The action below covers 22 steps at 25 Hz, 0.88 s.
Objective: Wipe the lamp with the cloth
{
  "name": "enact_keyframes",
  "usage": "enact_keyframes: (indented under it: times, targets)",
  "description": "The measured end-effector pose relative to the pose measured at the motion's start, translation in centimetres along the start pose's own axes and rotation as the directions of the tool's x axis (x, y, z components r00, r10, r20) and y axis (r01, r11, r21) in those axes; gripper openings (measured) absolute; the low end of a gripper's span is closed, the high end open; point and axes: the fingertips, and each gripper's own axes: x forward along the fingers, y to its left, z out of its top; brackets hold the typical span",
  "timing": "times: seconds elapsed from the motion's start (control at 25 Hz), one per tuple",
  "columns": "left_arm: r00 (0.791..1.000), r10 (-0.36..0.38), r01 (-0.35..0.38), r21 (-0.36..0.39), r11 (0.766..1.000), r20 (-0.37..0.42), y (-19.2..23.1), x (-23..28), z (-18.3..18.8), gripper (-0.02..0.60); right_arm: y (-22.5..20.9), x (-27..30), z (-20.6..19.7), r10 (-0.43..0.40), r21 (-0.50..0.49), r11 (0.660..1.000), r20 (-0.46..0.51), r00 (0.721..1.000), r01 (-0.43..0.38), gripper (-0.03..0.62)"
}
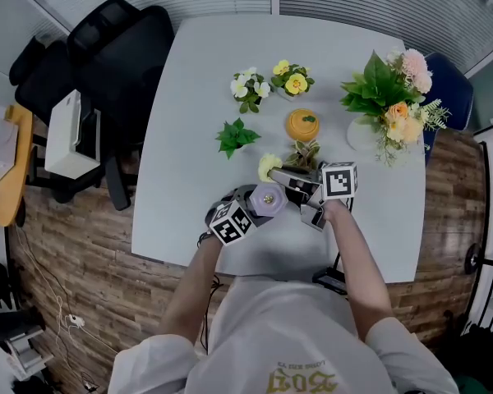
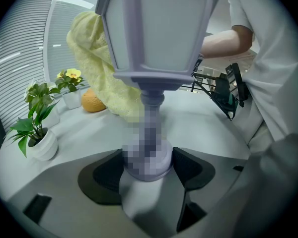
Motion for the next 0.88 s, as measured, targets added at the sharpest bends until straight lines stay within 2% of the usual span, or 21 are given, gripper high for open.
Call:
enact_keyframes:
  times: [0.28, 0.52, 0.88]
  targets:
    - [1.000, -0.001, 0.001, -0.002, 1.000, -0.001, 0.0, 0.0, 0.0, 0.308, -0.4, -0.4, -0.1, -0.007, 0.003, 1.000, -0.014, 1.000, 0.007, 0.052]
    - [1.000, -0.001, 0.001, -0.002, 1.000, -0.002, 0.1, 0.0, 0.0, 0.308, -1.1, -0.4, -1.5, -0.057, -0.078, 0.996, -0.097, 0.994, 0.049, 0.052]
    - [1.000, -0.002, 0.002, -0.004, 1.000, -0.004, 0.1, 0.0, 0.0, 0.308, -0.9, -0.2, -1.6, 0.000, -0.039, 0.999, -0.107, 0.994, -0.004, 0.051]
